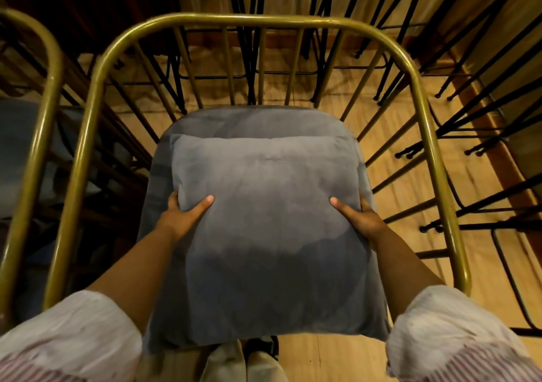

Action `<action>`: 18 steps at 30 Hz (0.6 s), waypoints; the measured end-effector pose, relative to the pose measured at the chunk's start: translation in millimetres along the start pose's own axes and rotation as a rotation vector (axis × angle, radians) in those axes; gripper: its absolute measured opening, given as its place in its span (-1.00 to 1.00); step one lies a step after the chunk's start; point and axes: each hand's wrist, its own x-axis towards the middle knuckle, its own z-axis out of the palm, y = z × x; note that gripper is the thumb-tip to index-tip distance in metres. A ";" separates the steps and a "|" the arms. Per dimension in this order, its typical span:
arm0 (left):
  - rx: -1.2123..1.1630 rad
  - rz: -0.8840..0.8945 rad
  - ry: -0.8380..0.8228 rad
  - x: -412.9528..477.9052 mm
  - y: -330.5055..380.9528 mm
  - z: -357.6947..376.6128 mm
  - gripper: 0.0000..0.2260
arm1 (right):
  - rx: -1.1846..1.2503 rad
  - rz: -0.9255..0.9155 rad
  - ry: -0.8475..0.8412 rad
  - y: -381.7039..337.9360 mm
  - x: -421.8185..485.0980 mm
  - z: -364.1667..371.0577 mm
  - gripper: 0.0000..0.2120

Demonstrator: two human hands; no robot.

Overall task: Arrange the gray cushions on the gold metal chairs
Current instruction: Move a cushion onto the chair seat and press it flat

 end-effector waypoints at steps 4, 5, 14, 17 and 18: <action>0.023 -0.030 -0.049 3.9 -0.8 3.2 0.05 | -0.064 -0.051 0.023 0.6 -3.9 8.0 -0.19; 0.035 -0.034 -0.043 4.5 -0.8 4.9 0.01 | -0.075 -0.069 0.033 1.4 -4.9 9.8 -0.22; 0.132 0.094 -0.096 -52.7 33.3 -6.9 -0.33 | -0.255 0.010 0.230 -17.0 -28.3 38.0 -0.36; 0.082 0.197 -0.207 -98.2 47.4 -34.5 -0.45 | -0.238 -0.104 0.189 -46.9 -56.1 61.1 -0.39; 0.070 0.216 -0.207 -113.2 50.7 -47.8 -0.44 | -0.236 -0.161 0.156 -61.5 -68.6 71.4 -0.43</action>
